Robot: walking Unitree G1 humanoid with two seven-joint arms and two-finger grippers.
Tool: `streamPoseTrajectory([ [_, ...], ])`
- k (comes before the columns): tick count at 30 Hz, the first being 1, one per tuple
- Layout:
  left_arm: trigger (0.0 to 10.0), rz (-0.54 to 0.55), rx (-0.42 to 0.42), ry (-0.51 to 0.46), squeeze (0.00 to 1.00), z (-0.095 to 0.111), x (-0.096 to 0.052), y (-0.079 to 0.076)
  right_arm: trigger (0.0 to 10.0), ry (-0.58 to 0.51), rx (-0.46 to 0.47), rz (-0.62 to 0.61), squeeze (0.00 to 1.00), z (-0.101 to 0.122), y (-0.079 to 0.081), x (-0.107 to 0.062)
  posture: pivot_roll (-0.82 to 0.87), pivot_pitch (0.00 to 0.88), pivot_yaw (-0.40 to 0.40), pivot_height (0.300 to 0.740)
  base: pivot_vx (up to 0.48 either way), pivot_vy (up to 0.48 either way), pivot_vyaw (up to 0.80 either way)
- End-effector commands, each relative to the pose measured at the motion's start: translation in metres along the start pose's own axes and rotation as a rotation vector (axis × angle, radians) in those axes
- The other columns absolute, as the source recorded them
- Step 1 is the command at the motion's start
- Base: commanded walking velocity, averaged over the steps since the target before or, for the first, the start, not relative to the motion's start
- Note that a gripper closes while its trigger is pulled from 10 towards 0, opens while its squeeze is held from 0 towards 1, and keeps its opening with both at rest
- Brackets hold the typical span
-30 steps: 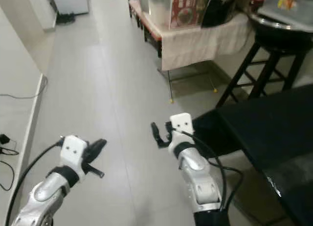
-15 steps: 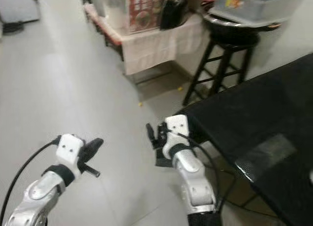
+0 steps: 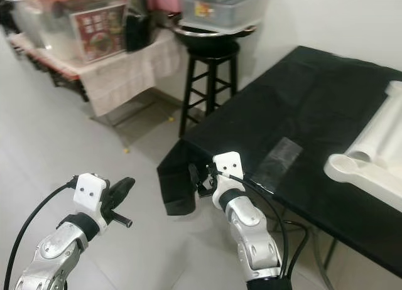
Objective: Building children table
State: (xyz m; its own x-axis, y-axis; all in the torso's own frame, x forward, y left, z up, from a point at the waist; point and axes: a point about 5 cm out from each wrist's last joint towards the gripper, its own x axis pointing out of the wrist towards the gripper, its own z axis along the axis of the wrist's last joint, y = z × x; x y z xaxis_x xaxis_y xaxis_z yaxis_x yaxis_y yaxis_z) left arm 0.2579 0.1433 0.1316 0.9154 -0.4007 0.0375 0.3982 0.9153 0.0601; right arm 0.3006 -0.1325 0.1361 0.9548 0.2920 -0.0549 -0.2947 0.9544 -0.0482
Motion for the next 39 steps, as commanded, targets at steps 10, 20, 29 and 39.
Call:
streamPoseTrajectory([
  [10,10.0,0.006,-0.014,0.010,0.00,-0.0054,-0.0009,0.0024,10.0,0.000,0.026,0.024,0.00,-0.0011,0.0040,0.0024,-0.08,0.116,0.029,0.740,0.000,0.000,-0.80],
  [20,10.0,0.006,-0.017,0.011,0.00,-0.0060,0.0001,0.0024,10.0,0.005,0.034,0.028,0.00,-0.0018,0.0036,0.0027,-0.08,0.119,0.026,0.740,0.000,0.000,-0.80],
  [29,10.0,0.006,-0.016,0.016,0.00,-0.0066,0.0003,0.0031,10.0,0.007,0.041,0.030,0.00,-0.0025,0.0037,0.0034,-0.08,0.119,0.028,0.740,0.000,0.000,-0.80],
  [39,10.0,0.004,-0.009,0.020,0.00,-0.0069,0.0010,0.0031,10.0,0.006,0.043,0.032,0.00,-0.0025,0.0036,0.0036,-0.08,0.118,0.029,0.740,0.000,0.000,-0.80],
])
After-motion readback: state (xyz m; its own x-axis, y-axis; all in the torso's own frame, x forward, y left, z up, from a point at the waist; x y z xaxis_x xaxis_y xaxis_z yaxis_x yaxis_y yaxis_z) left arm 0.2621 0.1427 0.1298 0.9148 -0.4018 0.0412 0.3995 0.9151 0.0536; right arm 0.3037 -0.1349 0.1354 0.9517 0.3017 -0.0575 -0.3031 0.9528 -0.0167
